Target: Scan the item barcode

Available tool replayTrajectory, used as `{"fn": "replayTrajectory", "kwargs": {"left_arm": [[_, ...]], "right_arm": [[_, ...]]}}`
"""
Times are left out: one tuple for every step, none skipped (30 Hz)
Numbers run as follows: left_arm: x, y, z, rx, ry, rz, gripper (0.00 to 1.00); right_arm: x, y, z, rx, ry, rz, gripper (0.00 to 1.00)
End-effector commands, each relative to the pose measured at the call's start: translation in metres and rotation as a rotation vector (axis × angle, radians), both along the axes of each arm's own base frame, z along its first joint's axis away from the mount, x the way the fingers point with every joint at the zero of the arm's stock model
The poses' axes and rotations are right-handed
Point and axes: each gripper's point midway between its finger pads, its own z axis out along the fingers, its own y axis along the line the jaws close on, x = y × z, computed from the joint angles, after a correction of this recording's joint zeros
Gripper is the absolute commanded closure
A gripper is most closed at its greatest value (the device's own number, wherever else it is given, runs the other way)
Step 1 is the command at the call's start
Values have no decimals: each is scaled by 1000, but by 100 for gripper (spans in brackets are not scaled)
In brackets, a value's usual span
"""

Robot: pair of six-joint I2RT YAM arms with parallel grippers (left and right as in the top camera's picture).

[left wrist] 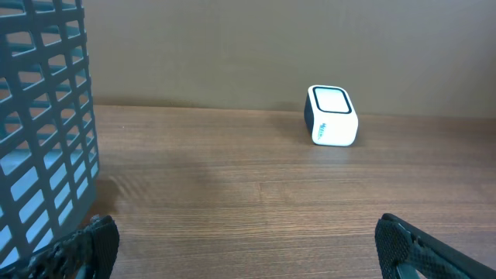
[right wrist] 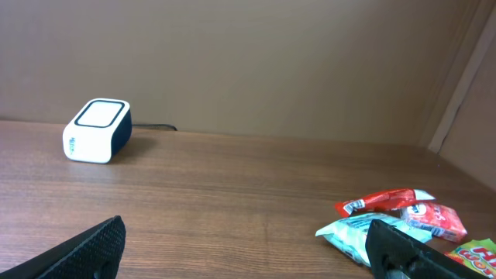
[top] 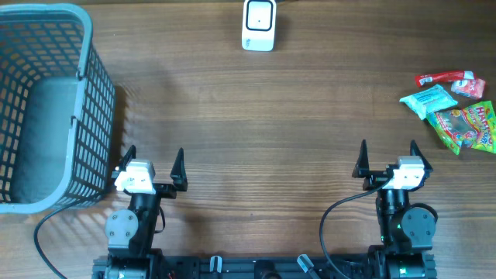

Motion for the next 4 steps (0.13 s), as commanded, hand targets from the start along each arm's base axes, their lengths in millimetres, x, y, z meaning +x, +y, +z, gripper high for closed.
{"fn": "replayTrajectory", "kwargs": {"left_arm": [[0, -2, -2, 12, -5, -11, 0], [0, -2, -2, 12, -5, -11, 0], [0, -2, -2, 12, -5, -11, 0], [0, -2, -2, 12, -5, -11, 0]], "right_arm": [[-1, -1, 3, -12, -15, -2, 0], [-1, -1, 3, -12, -15, -2, 1], [-1, -1, 3, -12, -15, -2, 0], [-1, -1, 3, -12, -15, -2, 0]]}}
